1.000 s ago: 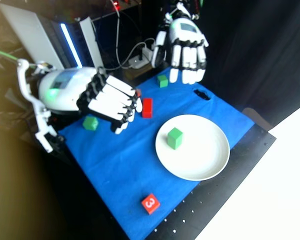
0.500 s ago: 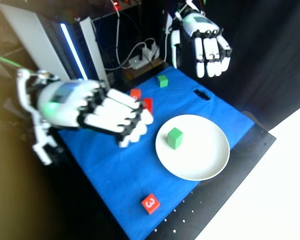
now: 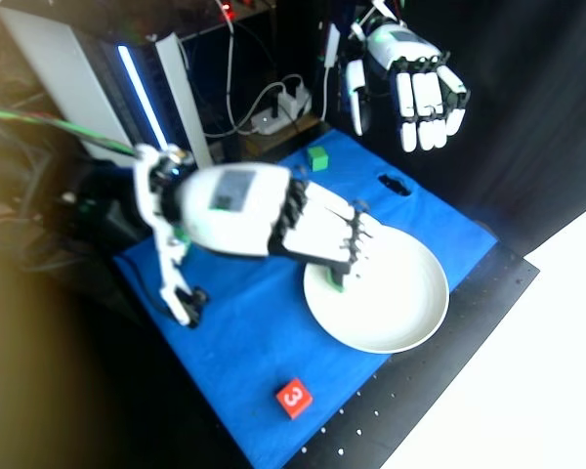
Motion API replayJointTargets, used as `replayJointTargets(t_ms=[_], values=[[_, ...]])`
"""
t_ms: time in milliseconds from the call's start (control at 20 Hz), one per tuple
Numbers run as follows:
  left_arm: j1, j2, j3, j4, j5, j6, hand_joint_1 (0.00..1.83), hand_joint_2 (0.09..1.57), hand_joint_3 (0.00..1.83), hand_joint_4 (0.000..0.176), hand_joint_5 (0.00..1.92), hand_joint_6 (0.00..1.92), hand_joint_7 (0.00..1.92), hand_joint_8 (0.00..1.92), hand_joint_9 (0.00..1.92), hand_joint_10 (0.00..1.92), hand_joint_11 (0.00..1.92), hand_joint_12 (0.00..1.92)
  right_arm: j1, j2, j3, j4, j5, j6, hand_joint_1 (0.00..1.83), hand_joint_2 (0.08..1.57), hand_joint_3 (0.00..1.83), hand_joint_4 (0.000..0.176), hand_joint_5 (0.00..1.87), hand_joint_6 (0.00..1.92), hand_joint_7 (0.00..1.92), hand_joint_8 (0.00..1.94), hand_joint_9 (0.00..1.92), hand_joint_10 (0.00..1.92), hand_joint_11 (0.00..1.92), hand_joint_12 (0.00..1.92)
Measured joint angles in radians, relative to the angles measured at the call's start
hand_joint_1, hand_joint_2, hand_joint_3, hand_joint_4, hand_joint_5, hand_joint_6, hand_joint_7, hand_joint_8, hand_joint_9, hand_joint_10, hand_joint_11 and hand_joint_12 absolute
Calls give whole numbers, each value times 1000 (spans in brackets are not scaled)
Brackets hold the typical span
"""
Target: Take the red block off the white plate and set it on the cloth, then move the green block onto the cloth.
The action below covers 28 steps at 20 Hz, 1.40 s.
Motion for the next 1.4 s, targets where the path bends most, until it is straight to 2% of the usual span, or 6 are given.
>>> replayJointTargets(t_ms=[850,1000,1050,1150,1250,1400], values=[[-2,0,-6,0,-29,0,685,1201,0,62,698,5,599,6,638,39,156,1279,21,-238,225,63,250,0,1069,992,8,0,584,11,811,47,758,279,281,1436],[-2,0,-6,0,-31,0,691,1198,0,67,702,4,608,8,640,41,140,1298,21,-249,245,64,268,0,1116,1062,3,0,795,14,990,56,774,788,496,1515],[-2,0,-6,2,-31,0,676,1201,1,70,698,2,608,7,636,39,125,1293,21,-249,248,69,271,1,1142,1121,5,0,902,831,1019,38,807,640,473,1423],[-2,0,-6,2,-31,0,654,1206,2,71,693,0,601,4,607,27,58,1276,25,-251,251,72,271,2,1207,1150,3,0,946,1105,879,1045,899,381,494,1232],[-2,0,-6,3,-31,0,671,1203,0,65,703,4,602,3,612,28,98,1283,26,-253,253,72,273,0,1350,1162,3,0,937,1072,865,1072,738,1384,492,1338],[-2,0,-6,1,-32,0,669,1215,2,45,703,2,609,5,636,34,152,1251,26,-253,253,74,279,2,1248,1136,0,0,966,991,933,1088,852,1023,611,1429]])
